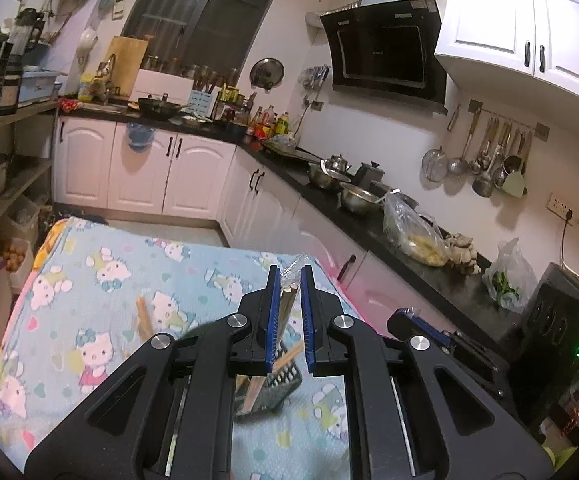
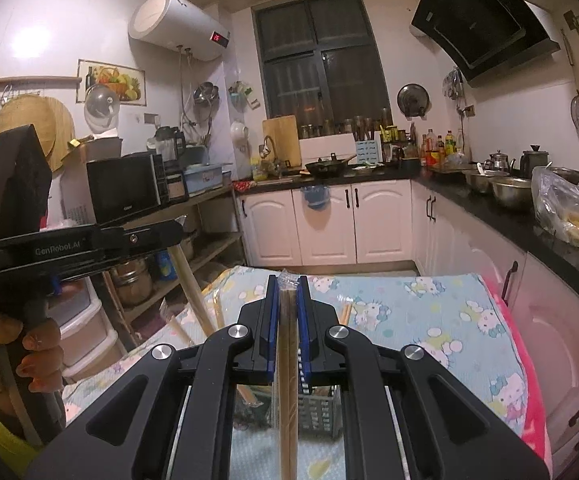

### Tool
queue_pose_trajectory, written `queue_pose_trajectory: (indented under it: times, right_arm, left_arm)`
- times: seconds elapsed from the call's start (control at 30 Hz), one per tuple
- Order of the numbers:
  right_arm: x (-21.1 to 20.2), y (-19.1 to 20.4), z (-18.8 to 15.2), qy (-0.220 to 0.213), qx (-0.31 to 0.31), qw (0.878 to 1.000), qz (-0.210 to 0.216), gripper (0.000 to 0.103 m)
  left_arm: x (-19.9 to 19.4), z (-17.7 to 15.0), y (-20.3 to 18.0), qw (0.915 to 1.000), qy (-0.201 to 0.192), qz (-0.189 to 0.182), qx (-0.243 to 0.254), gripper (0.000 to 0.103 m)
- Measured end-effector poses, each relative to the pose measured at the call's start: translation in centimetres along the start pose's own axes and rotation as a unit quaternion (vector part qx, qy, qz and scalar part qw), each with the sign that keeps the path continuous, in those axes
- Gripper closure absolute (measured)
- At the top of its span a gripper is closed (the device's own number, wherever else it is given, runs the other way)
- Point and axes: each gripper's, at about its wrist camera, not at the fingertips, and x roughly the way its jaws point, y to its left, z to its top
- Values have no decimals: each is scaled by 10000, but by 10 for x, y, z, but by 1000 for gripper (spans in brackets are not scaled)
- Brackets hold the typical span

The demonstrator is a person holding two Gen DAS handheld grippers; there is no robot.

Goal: Organize utensils
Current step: 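Lift the chopsticks with the left tool while the right tool carries its pair above the basket, then lower the left tool's chopsticks into the basket while the right tool lowers its pair in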

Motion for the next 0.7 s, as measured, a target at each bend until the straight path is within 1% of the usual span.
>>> queue_pose_trajectory:
  times: [0.13,0.43,0.57,0.7]
  right_arm:
    - [11,-2,9,-88,7,10000,4,94]
    - [40,-3,39,-448,-85,9989,44,94]
    - [54,-2,50,-689,-197,9974,-7,94]
    - [71,-7,52,-823,-194,9964,-93,94]
  left_arm:
    - [10,8,0,10000,-34,65,57,98]
    - [32,18,7,9994,-112,298,140,98]
    - [45,20,14,9992,-61,371,128,98]
    - [54,17,18,9990,-6,427,135,98]
